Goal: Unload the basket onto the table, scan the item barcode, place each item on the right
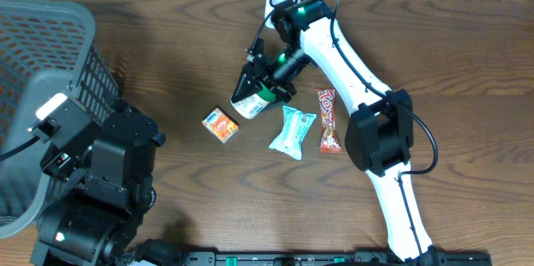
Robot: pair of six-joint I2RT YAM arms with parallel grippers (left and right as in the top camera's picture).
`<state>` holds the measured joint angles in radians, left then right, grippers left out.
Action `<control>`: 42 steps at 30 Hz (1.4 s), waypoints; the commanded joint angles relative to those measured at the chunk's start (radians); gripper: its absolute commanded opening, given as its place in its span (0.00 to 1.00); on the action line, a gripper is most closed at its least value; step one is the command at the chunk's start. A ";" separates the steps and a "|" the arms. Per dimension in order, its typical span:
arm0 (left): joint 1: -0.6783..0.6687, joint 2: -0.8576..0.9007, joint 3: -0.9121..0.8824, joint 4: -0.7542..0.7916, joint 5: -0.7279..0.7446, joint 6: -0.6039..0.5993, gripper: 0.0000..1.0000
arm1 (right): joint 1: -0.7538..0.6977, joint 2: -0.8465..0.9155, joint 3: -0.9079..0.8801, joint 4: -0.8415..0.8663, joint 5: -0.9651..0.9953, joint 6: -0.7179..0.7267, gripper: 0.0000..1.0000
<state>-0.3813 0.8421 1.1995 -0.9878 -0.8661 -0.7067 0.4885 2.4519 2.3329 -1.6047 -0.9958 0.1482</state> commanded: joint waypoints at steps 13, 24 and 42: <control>0.005 0.000 0.015 -0.003 -0.009 -0.005 0.98 | -0.015 -0.322 0.390 0.182 0.601 0.102 0.63; 0.005 0.000 0.015 -0.003 -0.009 -0.005 0.98 | 0.020 -0.377 0.356 0.481 1.208 0.083 0.60; 0.005 0.000 0.015 -0.003 -0.009 -0.005 0.98 | 0.016 0.007 0.328 0.968 1.365 -0.087 0.59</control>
<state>-0.3813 0.8421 1.1995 -0.9882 -0.8661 -0.7067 0.5026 2.4042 2.6560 -0.6758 0.2798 0.0856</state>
